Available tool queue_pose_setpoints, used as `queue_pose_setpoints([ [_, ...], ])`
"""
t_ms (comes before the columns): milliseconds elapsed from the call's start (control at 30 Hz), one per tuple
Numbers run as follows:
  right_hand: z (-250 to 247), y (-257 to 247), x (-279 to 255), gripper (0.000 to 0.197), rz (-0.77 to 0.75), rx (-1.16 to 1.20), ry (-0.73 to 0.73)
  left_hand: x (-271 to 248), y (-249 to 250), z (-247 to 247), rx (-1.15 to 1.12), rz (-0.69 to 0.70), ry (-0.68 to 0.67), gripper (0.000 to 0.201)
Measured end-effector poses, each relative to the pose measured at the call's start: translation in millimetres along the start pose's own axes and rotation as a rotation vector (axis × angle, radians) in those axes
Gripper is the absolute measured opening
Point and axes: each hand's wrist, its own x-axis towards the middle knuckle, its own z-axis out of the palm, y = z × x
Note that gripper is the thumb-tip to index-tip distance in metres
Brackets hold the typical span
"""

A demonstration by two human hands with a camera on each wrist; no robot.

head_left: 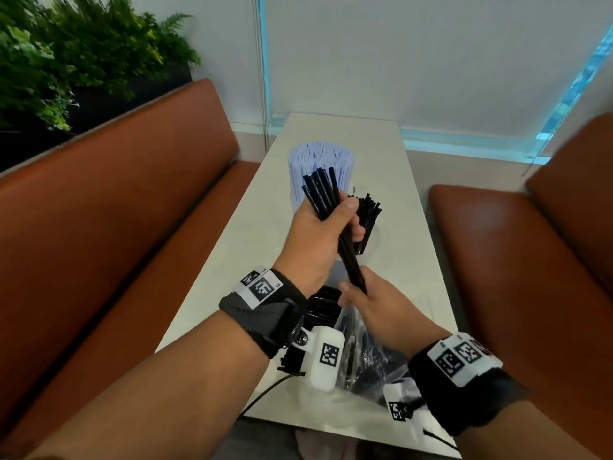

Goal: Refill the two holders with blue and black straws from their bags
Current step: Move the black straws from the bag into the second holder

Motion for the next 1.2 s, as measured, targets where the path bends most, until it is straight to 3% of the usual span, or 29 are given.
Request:
queue_pose_setpoints([
  [167,-5,2,20,0.017,-0.051,-0.191,0.078,21,13,3,0.167,0.091,-0.016,0.016],
  [300,-17,23,37,0.048,0.039,-0.396,0.133,53,28,-5,0.144,0.291,0.164,0.008],
  [400,-22,39,54,0.045,0.101,-0.451,0.137,79,24,-8,0.206,0.339,0.217,0.006],
  [533,-20,50,73,0.023,0.145,-0.482,0.063,98,-10,-14,0.482,0.228,0.164,0.009],
  [767,-19,55,77,0.023,0.088,-0.521,0.039,112,-53,-30,0.761,-0.051,0.027,0.014],
  [900,-23,55,77,0.019,0.057,-0.480,0.019,113,-56,-35,0.922,-0.157,-0.143,0.037],
  [1000,-27,53,73,0.015,0.066,-0.444,0.008,110,-50,-37,1.013,-0.081,-0.195,0.069],
  [1067,-30,49,70,0.015,0.083,-0.434,0.018,103,-43,-40,1.025,0.040,-0.146,0.078],
  [1133,-32,42,63,0.019,0.082,-0.422,0.115,87,-36,-47,0.959,0.193,-0.036,0.070],
  [1200,-30,35,57,0.013,0.102,-0.428,0.239,63,-33,-58,0.903,0.255,0.054,0.050],
])
